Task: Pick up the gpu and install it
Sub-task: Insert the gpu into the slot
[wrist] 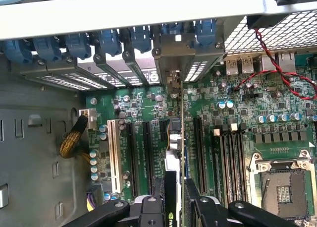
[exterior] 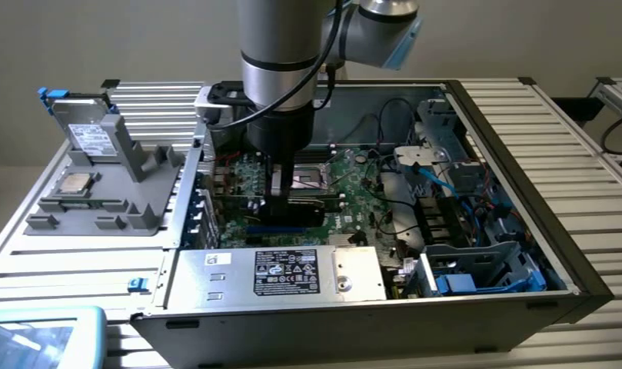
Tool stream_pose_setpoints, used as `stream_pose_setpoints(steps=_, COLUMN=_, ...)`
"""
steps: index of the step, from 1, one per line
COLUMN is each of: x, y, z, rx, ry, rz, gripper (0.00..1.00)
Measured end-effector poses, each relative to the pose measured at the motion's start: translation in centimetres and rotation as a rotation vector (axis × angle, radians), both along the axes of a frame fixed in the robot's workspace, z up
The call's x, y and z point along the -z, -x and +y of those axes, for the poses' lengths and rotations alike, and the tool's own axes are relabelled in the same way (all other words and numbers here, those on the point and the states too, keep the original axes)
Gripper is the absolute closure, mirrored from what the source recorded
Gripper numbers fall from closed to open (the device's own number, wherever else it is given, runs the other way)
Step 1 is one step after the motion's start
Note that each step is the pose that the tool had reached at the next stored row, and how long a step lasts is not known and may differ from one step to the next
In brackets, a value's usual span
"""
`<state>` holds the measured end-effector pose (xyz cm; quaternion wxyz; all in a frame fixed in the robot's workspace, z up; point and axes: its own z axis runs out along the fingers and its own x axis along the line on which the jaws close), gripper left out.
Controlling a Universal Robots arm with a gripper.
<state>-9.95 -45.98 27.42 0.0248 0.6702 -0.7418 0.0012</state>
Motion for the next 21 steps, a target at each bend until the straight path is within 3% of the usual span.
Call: stream_pose_setpoints(steps=21, x=0.12, y=0.04, z=0.46, rx=-0.013, ry=0.0000, rz=0.0014, gripper=0.72)
